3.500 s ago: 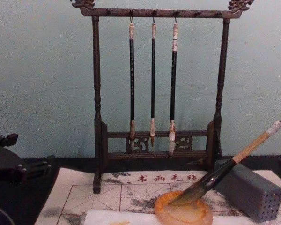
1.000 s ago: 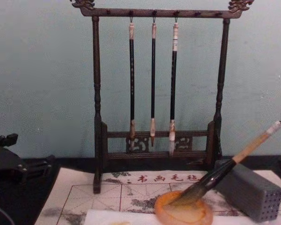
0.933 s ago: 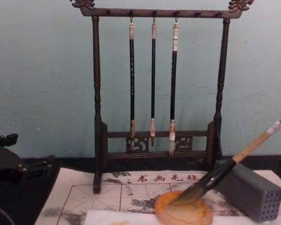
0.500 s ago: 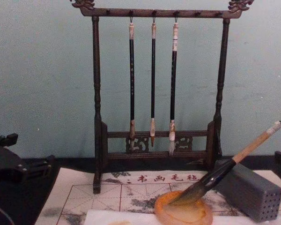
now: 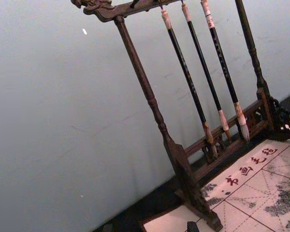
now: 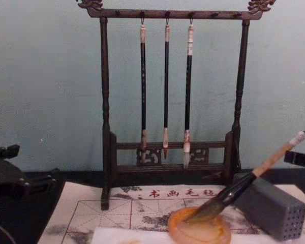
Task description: Pick up the brush from the inkstone, write on the paper, then place the brush back to its original position.
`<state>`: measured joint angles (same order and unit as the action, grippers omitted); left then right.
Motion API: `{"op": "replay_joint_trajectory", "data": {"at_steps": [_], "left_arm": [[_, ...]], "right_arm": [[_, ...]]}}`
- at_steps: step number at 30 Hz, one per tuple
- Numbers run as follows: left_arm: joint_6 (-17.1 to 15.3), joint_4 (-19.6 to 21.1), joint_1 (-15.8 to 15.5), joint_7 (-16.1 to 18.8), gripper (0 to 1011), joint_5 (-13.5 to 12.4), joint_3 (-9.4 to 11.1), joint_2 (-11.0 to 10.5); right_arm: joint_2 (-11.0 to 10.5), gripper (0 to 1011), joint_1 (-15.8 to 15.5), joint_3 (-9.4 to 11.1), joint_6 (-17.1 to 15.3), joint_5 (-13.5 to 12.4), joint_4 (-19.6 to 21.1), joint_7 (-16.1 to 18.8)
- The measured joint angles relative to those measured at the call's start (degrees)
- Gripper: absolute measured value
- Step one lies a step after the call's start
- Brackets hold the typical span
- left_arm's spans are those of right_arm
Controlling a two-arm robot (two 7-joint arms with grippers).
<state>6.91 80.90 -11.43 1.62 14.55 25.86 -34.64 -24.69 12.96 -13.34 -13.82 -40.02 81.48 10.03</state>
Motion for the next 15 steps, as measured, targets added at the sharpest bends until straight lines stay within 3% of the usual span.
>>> {"op": "replay_joint_trajectory", "data": {"at_steps": [5,15], "left_arm": [[0.0,0.0,0.0,0.0,1001,0.0,0.0,0.0],[0.0,0.0,0.0,0.0,1001,0.0,0.0,0.0]], "right_arm": [[2.74,1002,1.65,1.6,-4.12,-4.33,-1.82,-1.18],[5.57,1002,4.47,2.63,-7.28,-10.31,-4.8,-3.04]]}}
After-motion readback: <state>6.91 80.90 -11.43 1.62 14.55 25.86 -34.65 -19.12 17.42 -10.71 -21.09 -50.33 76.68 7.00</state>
